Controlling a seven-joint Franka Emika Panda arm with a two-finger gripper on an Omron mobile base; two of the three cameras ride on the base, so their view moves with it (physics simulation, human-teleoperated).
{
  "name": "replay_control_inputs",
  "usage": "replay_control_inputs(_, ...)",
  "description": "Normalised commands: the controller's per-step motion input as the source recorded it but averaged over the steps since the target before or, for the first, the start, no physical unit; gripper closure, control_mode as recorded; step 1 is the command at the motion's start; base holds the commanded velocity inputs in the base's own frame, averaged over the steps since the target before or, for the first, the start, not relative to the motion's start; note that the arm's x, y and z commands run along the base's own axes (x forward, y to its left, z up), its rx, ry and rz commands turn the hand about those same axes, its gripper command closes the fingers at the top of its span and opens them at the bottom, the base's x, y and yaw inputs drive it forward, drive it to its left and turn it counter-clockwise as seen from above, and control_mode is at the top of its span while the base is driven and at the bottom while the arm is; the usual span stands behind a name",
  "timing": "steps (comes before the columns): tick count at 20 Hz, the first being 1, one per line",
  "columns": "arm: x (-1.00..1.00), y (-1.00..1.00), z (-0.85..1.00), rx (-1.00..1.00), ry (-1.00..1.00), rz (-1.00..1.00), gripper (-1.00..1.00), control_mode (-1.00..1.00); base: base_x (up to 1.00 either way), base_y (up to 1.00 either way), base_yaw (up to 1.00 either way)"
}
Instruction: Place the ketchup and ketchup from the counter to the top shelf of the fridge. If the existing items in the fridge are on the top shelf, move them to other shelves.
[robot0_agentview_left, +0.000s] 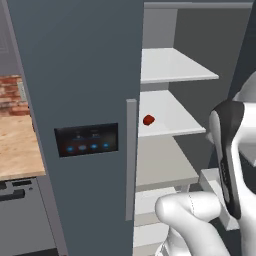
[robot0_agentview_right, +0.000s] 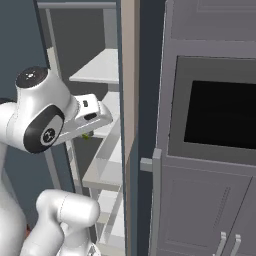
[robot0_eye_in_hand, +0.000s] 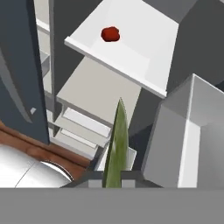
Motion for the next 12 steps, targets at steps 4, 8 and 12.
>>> replay_control_inputs(4,0.20,0.20,0.00,0.03,0.00,0.07,1.00,-1.00,0.00,0.00,0.00)
replay_control_inputs(8,0.43,0.17,-0.11,0.10,0.00,0.01,1.00,-1.00,0.00,0.00,0.00)
replay_control_inputs(12,0.69,0.01,-0.30,0.07,0.00,0.00,1.00,-1.00,0.00,0.00,0.00)
